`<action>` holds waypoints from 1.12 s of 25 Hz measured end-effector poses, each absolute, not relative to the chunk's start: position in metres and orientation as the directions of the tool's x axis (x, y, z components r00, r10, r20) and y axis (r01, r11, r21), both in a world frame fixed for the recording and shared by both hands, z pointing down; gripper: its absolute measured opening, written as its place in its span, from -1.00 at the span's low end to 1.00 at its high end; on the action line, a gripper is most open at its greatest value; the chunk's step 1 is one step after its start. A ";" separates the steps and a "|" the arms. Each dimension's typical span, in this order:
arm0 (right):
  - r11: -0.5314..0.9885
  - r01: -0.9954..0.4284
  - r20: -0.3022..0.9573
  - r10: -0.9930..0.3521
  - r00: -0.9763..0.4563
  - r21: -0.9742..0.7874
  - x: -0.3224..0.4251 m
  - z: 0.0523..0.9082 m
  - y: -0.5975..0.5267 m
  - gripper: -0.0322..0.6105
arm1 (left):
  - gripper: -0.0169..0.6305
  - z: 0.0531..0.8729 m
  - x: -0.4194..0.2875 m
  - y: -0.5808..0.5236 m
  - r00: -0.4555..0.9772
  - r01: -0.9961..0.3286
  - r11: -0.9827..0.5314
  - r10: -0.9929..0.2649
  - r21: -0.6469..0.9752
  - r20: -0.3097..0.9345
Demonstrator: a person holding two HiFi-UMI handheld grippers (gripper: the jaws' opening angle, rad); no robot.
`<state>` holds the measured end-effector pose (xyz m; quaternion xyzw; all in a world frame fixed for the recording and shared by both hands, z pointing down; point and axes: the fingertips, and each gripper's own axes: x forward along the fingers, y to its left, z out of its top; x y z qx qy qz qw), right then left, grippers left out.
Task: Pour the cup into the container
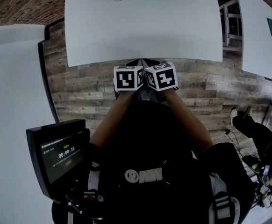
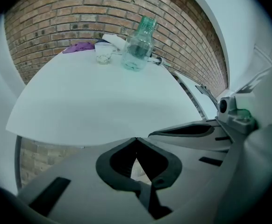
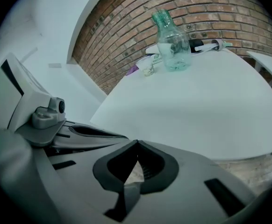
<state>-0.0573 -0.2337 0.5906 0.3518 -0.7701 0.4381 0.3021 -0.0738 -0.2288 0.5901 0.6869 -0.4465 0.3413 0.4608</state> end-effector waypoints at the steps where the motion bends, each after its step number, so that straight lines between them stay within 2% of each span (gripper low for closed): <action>1: 0.369 -0.807 0.773 -0.280 -0.569 -0.460 -0.057 0.590 -0.235 -0.89 | -0.95 0.590 -0.073 -0.231 0.369 -0.928 -0.179 -0.302 0.328 0.879; 10: 0.354 -0.841 0.793 -0.318 -0.519 -0.409 -0.042 0.590 -0.248 -0.89 | -0.95 0.592 -0.057 -0.242 0.428 -0.901 -0.222 -0.303 0.374 0.851; 16: 0.336 -0.866 0.823 -0.313 -0.474 -0.371 -0.067 0.590 -0.298 -0.89 | -0.95 0.592 -0.082 -0.292 0.479 -0.874 -0.236 -0.272 0.424 0.835; 22: 0.298 -0.893 0.860 -0.289 -0.421 -0.337 -0.124 0.594 -0.358 -0.89 | -0.95 0.599 -0.139 -0.350 0.528 -0.843 -0.247 -0.210 0.477 0.823; 28: 0.251 -0.917 0.877 -0.299 -0.377 -0.309 -0.117 0.599 -0.367 -0.89 | -0.95 0.604 -0.134 -0.363 0.554 -0.819 -0.293 -0.181 0.493 0.813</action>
